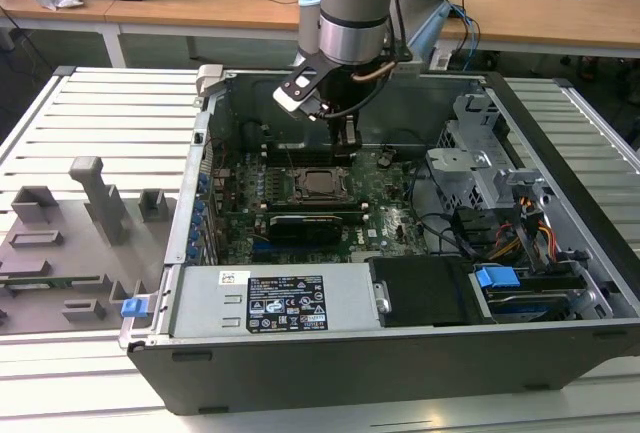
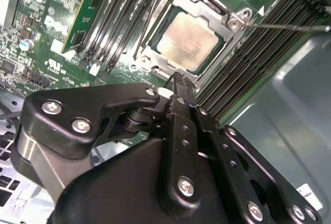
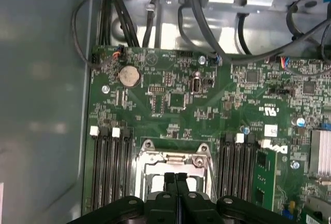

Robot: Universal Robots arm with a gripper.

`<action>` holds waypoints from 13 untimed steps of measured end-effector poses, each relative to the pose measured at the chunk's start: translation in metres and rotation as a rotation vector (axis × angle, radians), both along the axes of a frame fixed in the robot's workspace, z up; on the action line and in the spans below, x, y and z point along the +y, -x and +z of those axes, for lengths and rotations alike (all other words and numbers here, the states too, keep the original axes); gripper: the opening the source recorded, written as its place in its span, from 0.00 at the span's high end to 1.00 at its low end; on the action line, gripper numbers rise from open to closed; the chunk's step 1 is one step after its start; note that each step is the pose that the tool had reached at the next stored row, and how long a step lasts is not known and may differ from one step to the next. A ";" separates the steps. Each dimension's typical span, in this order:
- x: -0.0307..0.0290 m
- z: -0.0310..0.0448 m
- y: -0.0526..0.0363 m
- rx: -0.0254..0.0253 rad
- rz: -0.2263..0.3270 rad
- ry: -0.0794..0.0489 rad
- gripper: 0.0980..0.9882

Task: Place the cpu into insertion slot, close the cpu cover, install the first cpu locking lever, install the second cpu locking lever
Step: 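Close the cpu cover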

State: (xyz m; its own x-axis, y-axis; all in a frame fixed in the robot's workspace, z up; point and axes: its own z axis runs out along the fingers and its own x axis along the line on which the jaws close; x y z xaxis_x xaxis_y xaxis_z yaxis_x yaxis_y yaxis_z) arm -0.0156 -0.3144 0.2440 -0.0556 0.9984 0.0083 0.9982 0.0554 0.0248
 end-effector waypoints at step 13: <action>0.0000 0.0000 0.0127 0.0000 0.000 0.000 0.99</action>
